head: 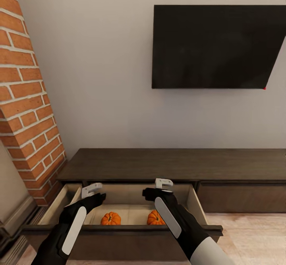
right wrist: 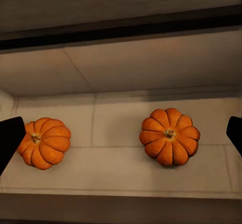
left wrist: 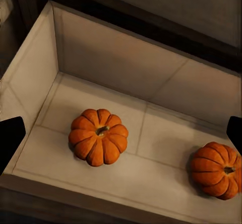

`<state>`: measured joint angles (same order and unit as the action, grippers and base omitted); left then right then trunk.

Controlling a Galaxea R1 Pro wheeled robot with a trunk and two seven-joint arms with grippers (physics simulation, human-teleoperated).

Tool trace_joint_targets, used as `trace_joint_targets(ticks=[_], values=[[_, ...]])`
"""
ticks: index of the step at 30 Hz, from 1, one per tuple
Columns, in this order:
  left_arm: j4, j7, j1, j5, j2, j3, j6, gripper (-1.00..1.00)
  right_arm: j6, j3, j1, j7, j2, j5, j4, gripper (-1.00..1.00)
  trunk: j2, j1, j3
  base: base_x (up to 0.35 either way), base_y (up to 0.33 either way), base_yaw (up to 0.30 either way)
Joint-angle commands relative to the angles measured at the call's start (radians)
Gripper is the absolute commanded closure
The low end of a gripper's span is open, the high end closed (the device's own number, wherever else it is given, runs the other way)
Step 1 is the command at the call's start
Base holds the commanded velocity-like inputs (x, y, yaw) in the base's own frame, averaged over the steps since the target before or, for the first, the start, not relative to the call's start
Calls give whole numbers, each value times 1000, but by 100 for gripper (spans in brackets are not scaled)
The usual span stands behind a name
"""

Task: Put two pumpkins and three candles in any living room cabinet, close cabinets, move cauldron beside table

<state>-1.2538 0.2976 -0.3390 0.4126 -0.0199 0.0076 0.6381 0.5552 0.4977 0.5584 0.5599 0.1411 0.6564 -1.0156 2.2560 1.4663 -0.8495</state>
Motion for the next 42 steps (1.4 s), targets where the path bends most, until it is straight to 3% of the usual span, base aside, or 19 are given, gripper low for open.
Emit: trace_joint_targets(ticks=[1,17,31,42], values=[[0,0,0,0,0,0,0,-100,0,0,0,0,0,0,0,-100,-7,-4,3,-120,14,0],[-3,0,0,0,-3,0,0,-100,0,1,0,0,0,0,0,-100,-119,-65,53,-285,77,0],[-15,-3,0,0,0,0,-3,-100,0,0,0,0,0,0,0,-100,-119,-65,53,-312,39,0],[-15,-3,0,0,0,-1,-6,-100,-4,1,-4,-1,-1,-1,0,-100,-42,-23,19,-119,0,0]])
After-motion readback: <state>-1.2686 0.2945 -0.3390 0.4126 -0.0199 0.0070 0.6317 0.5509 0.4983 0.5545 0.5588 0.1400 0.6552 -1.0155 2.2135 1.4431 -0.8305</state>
